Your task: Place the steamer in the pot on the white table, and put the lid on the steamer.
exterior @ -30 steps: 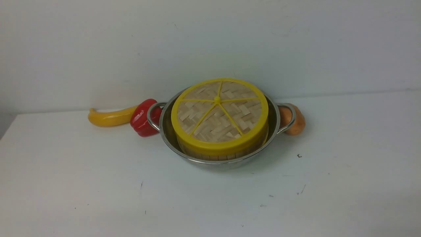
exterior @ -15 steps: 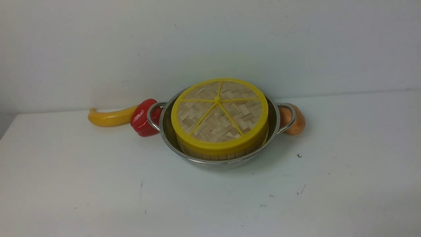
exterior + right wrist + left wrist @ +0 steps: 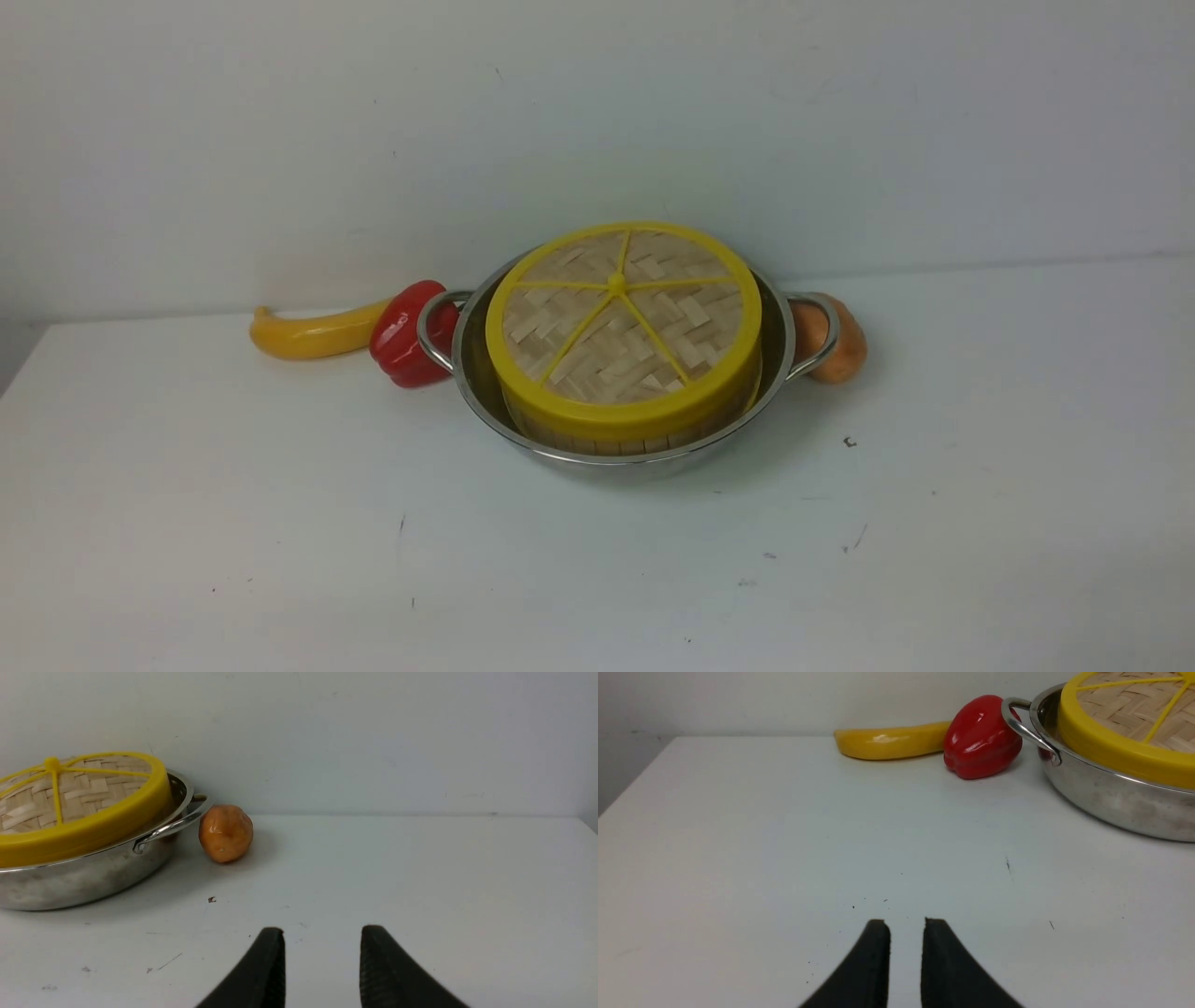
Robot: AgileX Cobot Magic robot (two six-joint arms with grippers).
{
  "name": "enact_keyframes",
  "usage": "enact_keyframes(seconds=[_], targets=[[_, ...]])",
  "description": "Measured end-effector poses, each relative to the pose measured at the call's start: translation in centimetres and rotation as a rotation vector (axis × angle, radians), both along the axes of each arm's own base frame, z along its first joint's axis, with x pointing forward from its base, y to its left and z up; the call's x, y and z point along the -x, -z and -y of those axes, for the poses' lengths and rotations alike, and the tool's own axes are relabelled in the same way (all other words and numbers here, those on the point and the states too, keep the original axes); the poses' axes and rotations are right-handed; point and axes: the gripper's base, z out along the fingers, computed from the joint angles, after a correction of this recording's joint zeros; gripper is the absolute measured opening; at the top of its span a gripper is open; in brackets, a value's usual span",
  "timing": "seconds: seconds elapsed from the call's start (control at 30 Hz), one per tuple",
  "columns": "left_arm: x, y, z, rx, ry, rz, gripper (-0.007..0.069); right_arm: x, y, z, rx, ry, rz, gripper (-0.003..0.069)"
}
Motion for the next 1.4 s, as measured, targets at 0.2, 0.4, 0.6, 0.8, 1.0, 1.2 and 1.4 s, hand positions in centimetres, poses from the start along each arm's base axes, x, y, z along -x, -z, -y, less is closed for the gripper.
enact_keyframes(seconds=[0.2, 0.4, 0.6, 0.8, 1.0, 1.2, 1.4], targets=[[0.0, 0.0, 0.0, 0.0, 0.0, 0.0, 0.0105, 0.0, 0.0, 0.0, 0.0, 0.0, 0.0, 0.0243], [0.0, 0.0, 0.0, 0.0, 0.0, 0.0, 0.0119, 0.0, 0.0, 0.0, 0.0, 0.0, 0.0, 0.0243], [0.0, 0.0, 0.0, 0.0, 0.0, 0.0, 0.0126, 0.0, 0.0, 0.0, 0.0, 0.0, 0.0, 0.0243], [0.0, 0.0, 0.0, 0.0, 0.0, 0.0, 0.0138, 0.0, 0.0, 0.0, 0.0, 0.0, 0.0, 0.0243], [0.0, 0.0, 0.0, 0.0, 0.0, 0.0, 0.0148, 0.0, 0.0, 0.0, 0.0, 0.0, 0.0, 0.0243], [0.0, 0.0, 0.0, 0.0, 0.0, 0.0, 0.0159, 0.0, 0.0, 0.0, 0.0, 0.0, 0.0, 0.0243], [0.0, 0.0, 0.0, 0.0, 0.0, 0.0, 0.0176, 0.0, 0.0, 0.01, 0.006, 0.0, 0.0, 0.0243]])
